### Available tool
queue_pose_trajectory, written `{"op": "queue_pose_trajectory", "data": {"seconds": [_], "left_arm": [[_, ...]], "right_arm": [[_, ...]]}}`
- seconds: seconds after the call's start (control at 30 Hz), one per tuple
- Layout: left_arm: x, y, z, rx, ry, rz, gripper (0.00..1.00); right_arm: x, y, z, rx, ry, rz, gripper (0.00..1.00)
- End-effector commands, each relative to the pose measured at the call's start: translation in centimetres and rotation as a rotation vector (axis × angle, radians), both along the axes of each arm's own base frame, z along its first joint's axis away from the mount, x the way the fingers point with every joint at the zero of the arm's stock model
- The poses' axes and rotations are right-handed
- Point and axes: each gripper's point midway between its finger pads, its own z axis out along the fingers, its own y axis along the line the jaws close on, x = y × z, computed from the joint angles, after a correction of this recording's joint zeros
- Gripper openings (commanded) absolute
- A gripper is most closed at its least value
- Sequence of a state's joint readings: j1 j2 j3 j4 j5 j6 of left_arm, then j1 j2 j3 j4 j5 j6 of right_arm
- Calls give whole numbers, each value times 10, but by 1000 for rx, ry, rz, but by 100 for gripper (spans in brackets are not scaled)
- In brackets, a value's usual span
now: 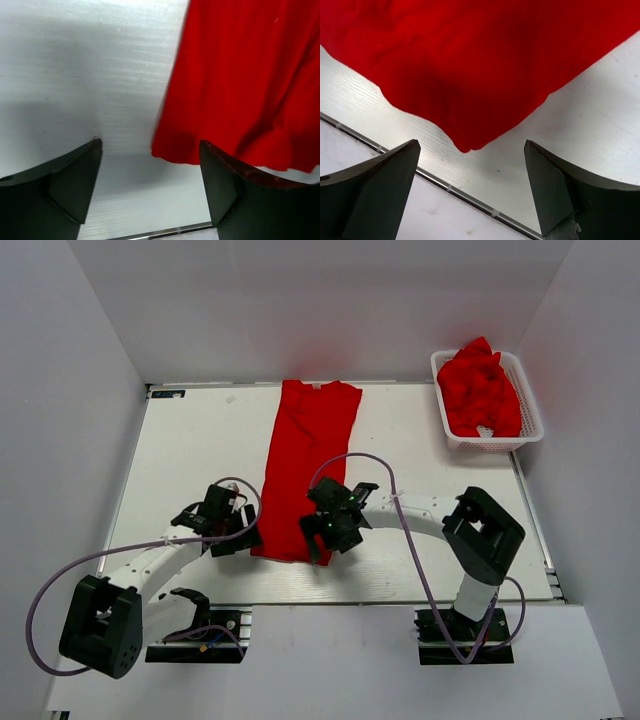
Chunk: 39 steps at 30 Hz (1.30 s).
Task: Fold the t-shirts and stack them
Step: Grab the bottom of the folded rectangular tshirt with both arms
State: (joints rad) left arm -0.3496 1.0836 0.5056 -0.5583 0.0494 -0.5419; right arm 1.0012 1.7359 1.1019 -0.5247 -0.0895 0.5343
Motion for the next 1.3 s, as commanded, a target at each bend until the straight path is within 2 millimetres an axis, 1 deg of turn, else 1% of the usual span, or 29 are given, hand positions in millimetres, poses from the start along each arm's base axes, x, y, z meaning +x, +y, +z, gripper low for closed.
{"op": "queue_pose_trajectory", "data": {"seconds": [0.0, 0.07, 0.13, 0.17, 0.2, 0.23, 0.3, 0.33, 0.37, 0.4, 0.43, 0.5, 0.53, 0.57, 0.63, 0.67, 0.7, 0.8, 0.9, 0.97, 1.0, 1.03, 1.07, 1.1, 1.13, 1.17, 1.2, 1.23, 1.27], "left_arm": [[3, -7, -5, -21, -10, -19, 87], [2, -7, -7, -9, -4, -24, 80], [-4, -3, -15, 20, 16, -12, 78], [-3, -3, -16, 21, 16, -12, 76], [-10, -3, -23, 30, 40, -23, 74], [-10, -3, -25, 29, 37, -23, 72], [-19, -4, -31, 42, 80, -35, 64], [-20, -6, -31, 42, 80, -44, 60], [-30, -5, -38, 39, 110, -51, 56], [-31, -8, -36, 32, 104, -55, 48], [-33, -6, -38, 44, 99, -60, 41], [-33, -10, -35, 34, 88, -61, 33], [-35, -12, -35, 27, 91, -74, 31], [-37, -11, -36, 27, 91, -75, 30], [-42, -15, -36, 22, 106, -88, 8], [-46, -13, -37, 29, 122, -88, 0], [-46, -13, -37, 25, 124, -78, 0], [-40, -24, -20, -18, 94, -101, 0], [-29, -34, 3, -59, 31, -117, 0], [-18, -41, 22, -96, -34, -112, 0], [-15, -35, 24, -64, -38, -94, 0], [-7, -38, 37, -76, -80, -90, 0], [-2, -41, 44, -84, -97, -90, 0], [3, -40, 47, -73, -106, -82, 0], [10, -44, 56, -82, -125, -82, 0], [15, -45, 59, -74, -130, -76, 0], [26, -46, 62, -59, -127, -60, 0], [31, -48, 63, -56, -122, -60, 0], [40, -46, 64, -42, -122, -39, 0]], "right_arm": [[6, 10, 10, 24, 16, -13, 90], [5, 9, 4, 11, 35, -11, 90], [4, 9, 1, 11, 52, -12, 90], [6, 8, -1, 6, 57, -17, 89], [6, 8, -3, 4, 62, -16, 89], [4, 8, -5, 2, 75, -11, 84], [5, 9, -6, 2, 86, -11, 80], [4, 10, -7, 1, 90, -7, 72], [4, 9, -7, 0, 91, -10, 68], [3, 8, -8, -3, 94, -10, 64], [1, 9, -8, -1, 100, -2, 51], [-1, 6, -11, -8, 115, -9, 42], [-3, 6, -13, -11, 121, -2, 33], [-3, 4, -14, -20, 128, -6, 29], [-4, 3, -15, -23, 129, -8, 19], [-3, 3, -14, -24, 123, -17, 8], [-2, 3, -12, -21, 115, -15, 0], [-1, 1, -6, -20, 90, -23, 0], [3, -2, 3, -10, 60, -40, 0], [3, -5, 6, -9, 48, -53, 0], [6, -7, 9, -11, 26, -66, 0], [9, -8, 13, -6, 11, -73, 0], [10, -7, 17, 2, -4, -76, 0], [17, -8, 18, -8, -34, -87, 0], [21, -7, 22, -2, -52, -100, 0], [26, -5, 26, 4, -69, -107, 0], [36, -10, 25, -22, -112, -129, 0], [40, -10, 26, -27, -123, -137, 0], [50, -7, 34, -13, -152, -154, 0]]}}
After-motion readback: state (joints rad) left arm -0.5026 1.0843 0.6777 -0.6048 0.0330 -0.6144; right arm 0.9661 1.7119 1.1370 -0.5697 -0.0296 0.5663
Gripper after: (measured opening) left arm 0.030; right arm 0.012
